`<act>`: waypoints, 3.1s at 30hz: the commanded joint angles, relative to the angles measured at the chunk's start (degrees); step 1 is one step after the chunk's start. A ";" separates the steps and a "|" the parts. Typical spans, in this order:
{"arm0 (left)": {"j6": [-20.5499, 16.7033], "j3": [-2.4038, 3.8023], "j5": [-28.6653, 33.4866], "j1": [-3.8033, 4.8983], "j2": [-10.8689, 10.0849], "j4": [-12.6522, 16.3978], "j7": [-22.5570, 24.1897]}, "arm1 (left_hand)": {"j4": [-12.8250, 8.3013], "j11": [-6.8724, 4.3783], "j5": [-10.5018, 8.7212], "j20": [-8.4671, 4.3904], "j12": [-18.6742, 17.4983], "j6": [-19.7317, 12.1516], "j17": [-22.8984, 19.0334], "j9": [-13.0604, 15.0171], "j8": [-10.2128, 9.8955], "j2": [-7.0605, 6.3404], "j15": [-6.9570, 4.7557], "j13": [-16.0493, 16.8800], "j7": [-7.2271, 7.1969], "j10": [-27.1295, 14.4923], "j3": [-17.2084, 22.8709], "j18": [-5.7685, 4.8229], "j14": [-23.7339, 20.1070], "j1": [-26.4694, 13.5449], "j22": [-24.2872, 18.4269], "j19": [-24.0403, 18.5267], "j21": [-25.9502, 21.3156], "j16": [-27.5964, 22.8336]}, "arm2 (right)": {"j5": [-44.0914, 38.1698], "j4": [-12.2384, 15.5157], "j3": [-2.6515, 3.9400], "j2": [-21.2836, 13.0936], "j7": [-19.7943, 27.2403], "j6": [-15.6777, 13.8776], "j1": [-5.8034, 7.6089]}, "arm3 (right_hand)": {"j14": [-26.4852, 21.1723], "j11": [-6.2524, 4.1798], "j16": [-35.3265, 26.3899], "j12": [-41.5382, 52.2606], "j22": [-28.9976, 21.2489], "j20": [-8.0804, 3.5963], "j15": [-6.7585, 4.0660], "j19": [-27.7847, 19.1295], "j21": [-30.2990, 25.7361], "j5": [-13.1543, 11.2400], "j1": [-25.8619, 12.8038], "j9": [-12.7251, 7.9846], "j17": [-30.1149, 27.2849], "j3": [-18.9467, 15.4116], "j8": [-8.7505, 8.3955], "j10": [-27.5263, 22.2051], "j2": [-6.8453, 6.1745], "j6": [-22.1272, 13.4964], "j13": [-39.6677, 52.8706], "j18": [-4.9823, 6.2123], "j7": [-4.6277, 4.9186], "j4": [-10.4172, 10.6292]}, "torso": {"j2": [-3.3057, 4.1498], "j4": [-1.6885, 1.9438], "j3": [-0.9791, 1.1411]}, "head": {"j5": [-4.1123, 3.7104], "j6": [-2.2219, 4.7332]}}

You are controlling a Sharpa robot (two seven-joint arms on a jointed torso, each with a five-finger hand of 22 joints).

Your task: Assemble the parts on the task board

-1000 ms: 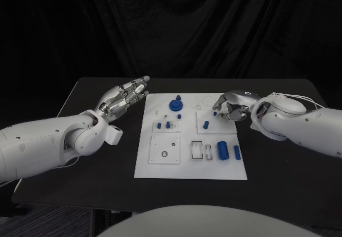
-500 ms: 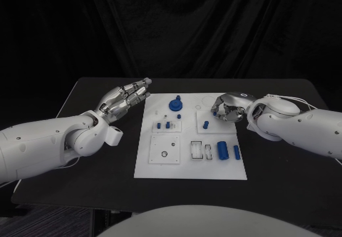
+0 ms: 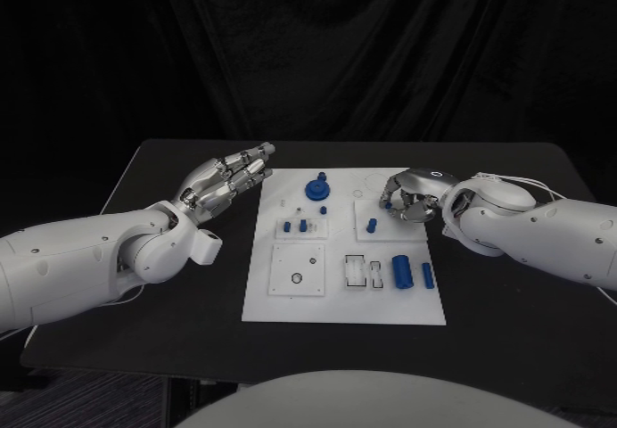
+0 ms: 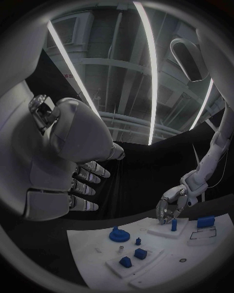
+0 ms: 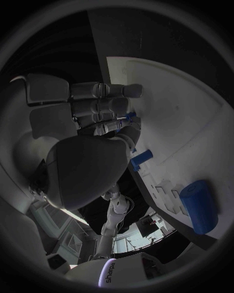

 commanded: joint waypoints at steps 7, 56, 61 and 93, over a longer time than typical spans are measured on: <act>1.33 0.04 0.13 -0.76 0.40 -0.16 6.09 | -0.34 0.21 0.38 0.63 0.39 0.92 0.11 0.05 0.42 0.31 0.10 0.07 0.05 0.06 0.25 0.90 0.15 0.37 0.40 0.21 0.42 0.02 | -0.42 -0.73 -0.06 0.27 -0.69 0.43 -0.36 | 0.29 -0.18 -0.62 0.28 1.80 -0.74 -0.83 -2.24 5.01 -0.40 2.54 1.50 -0.82 2.14 1.92 2.58 1.51 -0.55 -0.97 0.44 0.31 -3.86 | 0.06 0.09 0.01 | -0.31 -0.01; 1.93 0.04 0.14 -1.51 0.77 -0.92 3.71 | -0.79 0.50 0.99 2.81 1.02 1.55 0.51 0.01 0.57 1.18 2.13 0.14 0.31 0.32 1.49 0.97 1.64 0.14 2.23 1.95 1.27 0.67 | -0.43 -0.30 -0.03 -0.31 -0.07 -2.37 1.00 | 2.04 -1.77 1.03 1.86 0.33 -0.67 -1.49 -3.88 8.37 -7.24 -1.25 6.23 -0.20 -0.82 8.14 7.10 3.49 0.97 -2.07 0.68 -1.00 -2.69 | -0.08 -0.04 -0.01 | 0.62 -0.01; 1.97 0.04 0.14 -1.53 0.80 -0.98 3.53 | -0.79 0.50 0.99 2.83 1.03 1.59 0.52 0.01 0.57 1.20 2.16 0.14 0.30 0.31 1.52 0.97 1.66 0.14 2.28 1.98 1.29 0.67 | -0.43 1.14 -0.04 -1.29 -0.72 -2.43 2.57 | 2.10 -1.80 1.03 1.72 0.26 -0.71 -1.52 -3.76 8.22 -7.07 -1.40 6.39 -0.24 -0.91 8.28 7.18 3.46 0.91 -2.20 0.68 -1.04 -2.54 | -0.09 -0.05 0.00 | 0.67 -0.01; 2.22 0.04 0.14 -1.80 1.33 -1.22 2.76 | -0.67 0.59 0.97 2.92 1.00 1.54 0.50 0.00 0.55 1.63 2.37 0.12 0.46 0.20 1.88 0.92 1.62 0.07 2.15 2.01 1.27 0.66 | -7.30 20.19 -0.06 -2.29 -5.85 2.66 4.52 | 6.43 -1.84 4.92 -0.18 1.00 -0.93 -1.69 0.60 10.63 -6.00 -1.70 6.84 5.43 -0.59 7.58 7.95 2.61 -0.41 -3.83 0.03 -1.10 -2.10 | 0.02 -0.04 -0.05 | 3.02 -0.01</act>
